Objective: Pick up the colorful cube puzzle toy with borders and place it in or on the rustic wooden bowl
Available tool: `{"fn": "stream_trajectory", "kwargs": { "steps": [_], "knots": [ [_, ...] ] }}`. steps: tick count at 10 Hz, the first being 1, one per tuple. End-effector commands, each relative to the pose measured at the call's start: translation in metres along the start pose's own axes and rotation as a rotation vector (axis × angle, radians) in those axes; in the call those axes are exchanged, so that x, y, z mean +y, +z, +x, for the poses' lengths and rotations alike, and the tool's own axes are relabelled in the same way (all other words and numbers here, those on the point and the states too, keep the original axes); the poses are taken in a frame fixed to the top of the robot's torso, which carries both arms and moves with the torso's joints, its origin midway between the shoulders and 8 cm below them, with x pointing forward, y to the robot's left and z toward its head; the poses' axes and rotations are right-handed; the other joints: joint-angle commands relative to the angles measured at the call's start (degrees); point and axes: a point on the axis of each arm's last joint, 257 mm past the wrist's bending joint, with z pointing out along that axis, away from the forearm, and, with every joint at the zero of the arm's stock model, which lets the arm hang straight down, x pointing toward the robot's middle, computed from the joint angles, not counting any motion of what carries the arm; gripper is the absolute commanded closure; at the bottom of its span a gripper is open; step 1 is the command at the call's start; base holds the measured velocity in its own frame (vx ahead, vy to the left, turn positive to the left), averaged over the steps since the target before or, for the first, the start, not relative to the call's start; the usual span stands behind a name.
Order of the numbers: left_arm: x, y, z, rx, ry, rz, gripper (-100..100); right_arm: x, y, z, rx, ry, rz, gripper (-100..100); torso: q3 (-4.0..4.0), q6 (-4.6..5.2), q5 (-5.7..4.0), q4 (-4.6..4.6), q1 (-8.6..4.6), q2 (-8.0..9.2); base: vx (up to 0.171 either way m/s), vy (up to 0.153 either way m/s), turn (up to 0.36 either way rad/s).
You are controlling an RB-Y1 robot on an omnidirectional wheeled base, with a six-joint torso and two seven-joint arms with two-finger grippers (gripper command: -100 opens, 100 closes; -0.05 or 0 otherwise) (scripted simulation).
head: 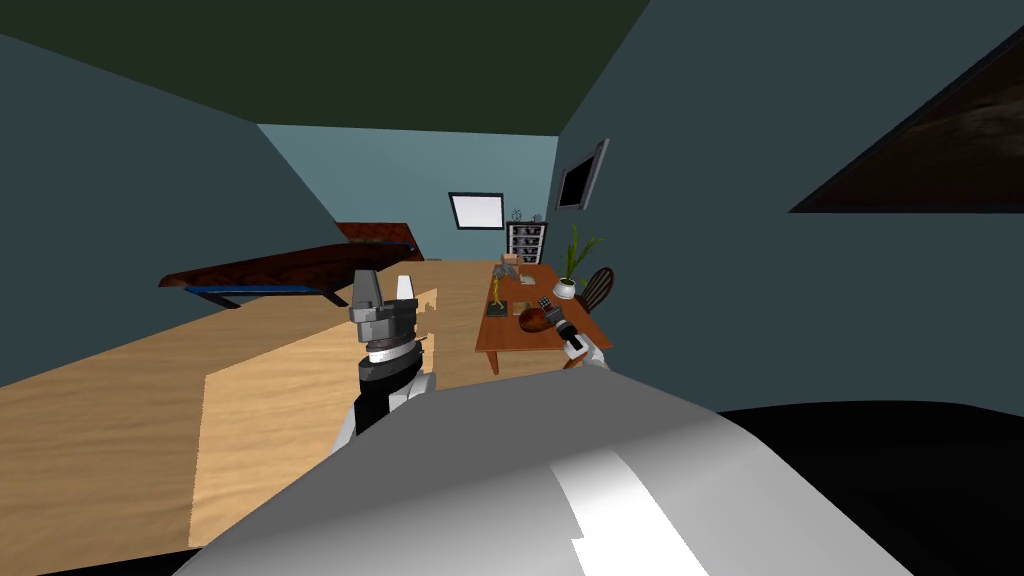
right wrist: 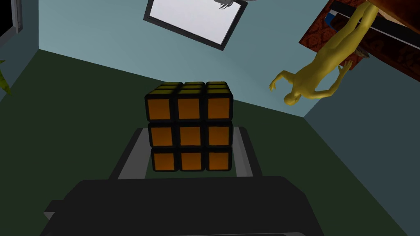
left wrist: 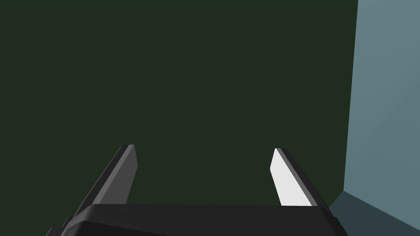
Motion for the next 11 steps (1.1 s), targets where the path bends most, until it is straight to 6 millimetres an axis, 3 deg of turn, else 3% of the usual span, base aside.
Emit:
{"fn": "stream_trajectory", "kwargs": {
  "steps": [1, 5, 6, 7, 11],
  "knots": [
    [0.0, 0.0, 0.0, 0.0, 0.0, 0.0, 0, 0.0, 0.0, 0.0, 0.0, 0.0, 0.0, -100, 0.0, 0.0, 0.0, 0.0, 0.0, 0.0, 0.015, 0.003, 0.003],
    [0.0, 0.0, 0.0, 0.0, 0.0, 0.0, 0, 0.0, 0.0, 0.0, 0.0, 0.0, 0.0, -100, 0.23, 0.02, -0.02, 0.09, -0.09, 0.38, 0.002, 0.0, 0.0],
    [0.0, 0.0, 0.0, 0.0, 0.0, 0.0, 0, 0.0, 0.0, 0.0, 0.0, 0.0, 0.0, 0, 0.23, 0.02, -0.02, 0.09, -0.09, 0.38, 0.0, 0.0, 0.0],
    [0.0, 0.0, 0.0, 0.0, 0.0, 0.0, 0, -0.014, 0.012, -0.008, -0.001, -0.004, 0.007, -100, 0.23, 0.02, -0.02, 0.09, -0.09, 0.39, -0.059, 0.003, 0.065],
    [0.0, 0.0, 0.0, 0.0, 0.0, 0.0, 0, -0.044, 0.035, -0.027, -0.004, -0.012, 0.026, -100, 0.46, 0.02, 0.0, 0.19, -0.01, 0.78, -0.105, 0.017, 0.044]
  ]
}}
